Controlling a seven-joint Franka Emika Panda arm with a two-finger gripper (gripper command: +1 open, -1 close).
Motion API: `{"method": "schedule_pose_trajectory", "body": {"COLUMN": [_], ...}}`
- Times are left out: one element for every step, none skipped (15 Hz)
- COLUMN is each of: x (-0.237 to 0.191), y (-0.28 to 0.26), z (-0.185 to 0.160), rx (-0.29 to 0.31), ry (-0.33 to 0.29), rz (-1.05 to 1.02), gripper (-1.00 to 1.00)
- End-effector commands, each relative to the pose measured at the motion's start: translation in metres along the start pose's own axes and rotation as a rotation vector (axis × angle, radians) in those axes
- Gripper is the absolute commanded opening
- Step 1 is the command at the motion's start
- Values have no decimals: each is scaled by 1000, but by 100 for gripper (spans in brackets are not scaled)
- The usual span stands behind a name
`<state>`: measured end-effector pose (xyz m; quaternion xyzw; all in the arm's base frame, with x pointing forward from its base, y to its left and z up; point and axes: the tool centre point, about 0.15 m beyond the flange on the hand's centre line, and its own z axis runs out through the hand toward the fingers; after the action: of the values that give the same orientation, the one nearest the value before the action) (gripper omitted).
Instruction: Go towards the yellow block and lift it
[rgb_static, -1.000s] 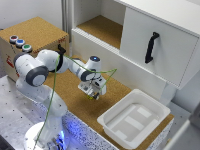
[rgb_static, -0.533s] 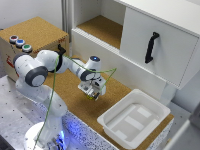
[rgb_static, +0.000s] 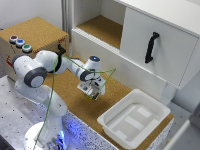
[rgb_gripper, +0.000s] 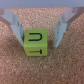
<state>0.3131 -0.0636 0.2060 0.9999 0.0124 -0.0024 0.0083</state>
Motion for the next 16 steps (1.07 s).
{"method": "schedule_pose_trajectory", "body": {"x": [-15, -14, -13, -10, -6, -1, 7, 12, 18, 28, 36, 46, 57, 67, 76, 84], "y": [-7, -8, -11, -14, -20, -26, -38, -44, -50, -59, -67, -72, -77, -81, -86, -88], "z": [-7, -11, -19, -27, -36, -44, -54, -58, -62, -67, -70, -73, -76, -78, -78, -77], "rx": [-11, -21, -27, -45, -60, -63, -78, -86, -93, -106, -110, -111, -115, -113, -110, -108], "ry": [41, 43, 53, 59, 68, 81, 91, 92, 92, 93, 94, 93, 100, 105, 102, 101], "rz": [31, 34, 33, 36, 28, 16, -7, -17, -21, -27, -27, -18, -7, 3, 15, 22], "gripper": [-100, -100, -100, -100, -100, -100, -100, -100, -100, -100, -100, -100, -100, -100, -100, -100]}}
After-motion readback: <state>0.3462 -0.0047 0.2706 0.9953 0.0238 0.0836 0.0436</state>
